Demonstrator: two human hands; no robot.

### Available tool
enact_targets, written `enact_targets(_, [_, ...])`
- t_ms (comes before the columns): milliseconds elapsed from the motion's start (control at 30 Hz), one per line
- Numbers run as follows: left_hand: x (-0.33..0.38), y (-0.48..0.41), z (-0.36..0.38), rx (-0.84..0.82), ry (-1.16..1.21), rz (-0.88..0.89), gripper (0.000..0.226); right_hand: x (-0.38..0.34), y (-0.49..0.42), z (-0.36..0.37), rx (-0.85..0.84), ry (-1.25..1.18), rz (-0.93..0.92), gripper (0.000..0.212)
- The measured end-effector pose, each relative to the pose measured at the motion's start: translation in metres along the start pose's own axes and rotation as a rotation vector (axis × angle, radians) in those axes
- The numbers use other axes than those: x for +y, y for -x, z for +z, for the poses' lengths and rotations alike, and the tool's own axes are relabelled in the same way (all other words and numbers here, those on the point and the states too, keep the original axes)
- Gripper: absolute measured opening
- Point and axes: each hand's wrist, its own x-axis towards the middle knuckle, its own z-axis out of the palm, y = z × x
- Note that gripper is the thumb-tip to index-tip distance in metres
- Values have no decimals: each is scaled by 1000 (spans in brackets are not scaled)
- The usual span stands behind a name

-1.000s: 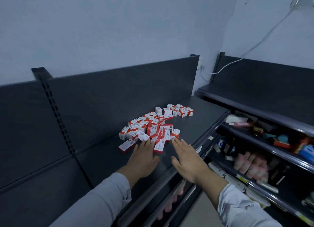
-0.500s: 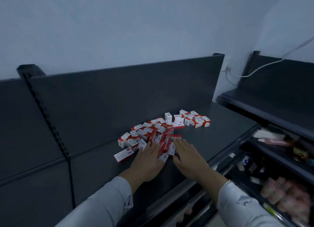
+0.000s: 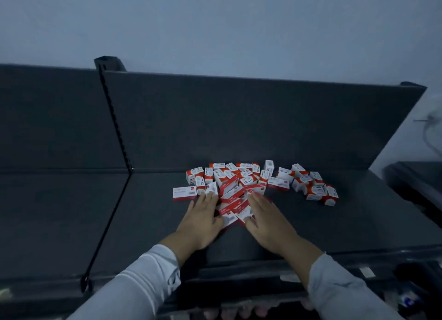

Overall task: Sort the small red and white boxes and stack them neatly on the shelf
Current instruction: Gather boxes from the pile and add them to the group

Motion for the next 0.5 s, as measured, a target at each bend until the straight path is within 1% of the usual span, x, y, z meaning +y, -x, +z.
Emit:
enact_targets(100, [-1, 10, 10, 24, 85, -78, 71, 7, -6, 6, 3, -2, -62, 68])
enact_targets(200, [-2, 12, 17, 53, 79, -94, 73, 9, -12, 9, 41, -32, -35, 67])
enact_targets(300, [-3, 12, 22, 91, 77, -64, 72, 7, -15, 12, 83, 44, -10, 64])
enact_targets(400, [0, 12, 27, 140, 98, -16, 63, 5, -16, 17, 101, 141, 3, 61])
enact_targets(500, [1, 15, 30, 190, 118, 2, 61, 4, -13, 21, 123, 131, 49, 58])
